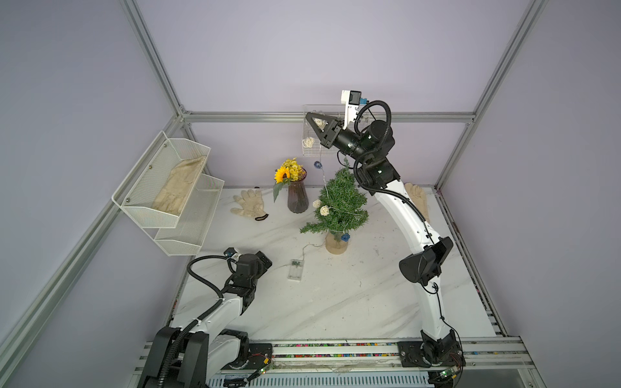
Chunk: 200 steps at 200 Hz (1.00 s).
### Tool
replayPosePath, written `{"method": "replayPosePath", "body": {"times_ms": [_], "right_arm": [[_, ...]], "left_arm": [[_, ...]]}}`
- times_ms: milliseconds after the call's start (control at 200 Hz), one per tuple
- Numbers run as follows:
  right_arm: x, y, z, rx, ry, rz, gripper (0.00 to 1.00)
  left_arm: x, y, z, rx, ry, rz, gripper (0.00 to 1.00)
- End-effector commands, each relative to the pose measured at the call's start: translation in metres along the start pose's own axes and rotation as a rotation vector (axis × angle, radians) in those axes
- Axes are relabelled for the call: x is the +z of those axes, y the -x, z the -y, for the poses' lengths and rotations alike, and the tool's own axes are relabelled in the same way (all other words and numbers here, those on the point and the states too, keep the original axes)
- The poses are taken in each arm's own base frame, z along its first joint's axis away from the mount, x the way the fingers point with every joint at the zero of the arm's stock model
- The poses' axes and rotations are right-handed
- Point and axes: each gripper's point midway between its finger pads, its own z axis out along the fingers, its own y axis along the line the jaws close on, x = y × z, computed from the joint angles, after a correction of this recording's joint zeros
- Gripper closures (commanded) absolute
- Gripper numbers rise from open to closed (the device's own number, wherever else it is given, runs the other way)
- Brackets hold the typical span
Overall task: Remove string lights from the small christmas tree
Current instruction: Remove the light string from the Christmas tree.
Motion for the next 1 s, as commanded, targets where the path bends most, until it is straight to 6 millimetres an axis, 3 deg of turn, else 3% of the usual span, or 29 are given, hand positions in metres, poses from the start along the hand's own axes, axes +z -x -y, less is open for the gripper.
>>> {"method": "replayPosePath", "body": {"times_ms": [0,170,355,505,655,825,995], "right_arm": [[-0.008,0.034,-0.017,-0.104,-0.005,0.074,1.0],[-0.016,0.045,-0.002,-0.161,-0.047,0.085,1.0],[-0.025,0.075,-0.016,-0.264,-0.051,0.161,1.0],[-0.027,0.082,-0.013,-0.321,-0.073,0.212,1.0],[-0.028,0.092,-0.023,-0.316,-0.033,0.263,1.0],[-0.025,0.087,-0.04,-0.263,0.053,0.251,1.0],[-0.016,0.059,-0.055,-0.219,0.111,0.158,1.0]], "left_arm": [[-0.006,0.031,0.028,-0.028,-0.069,0.073,0.0],[-0.007,0.033,0.027,-0.031,-0.07,0.082,0.0],[-0.005,0.031,0.028,-0.029,-0.07,0.073,0.0],[-0.004,0.03,0.028,-0.027,-0.068,0.069,0.0],[-0.003,0.029,0.027,-0.026,-0.066,0.066,0.0],[-0.002,0.028,0.027,-0.024,-0.064,0.062,0.0],[-0.002,0.029,0.028,-0.023,-0.067,0.064,0.0]]}}
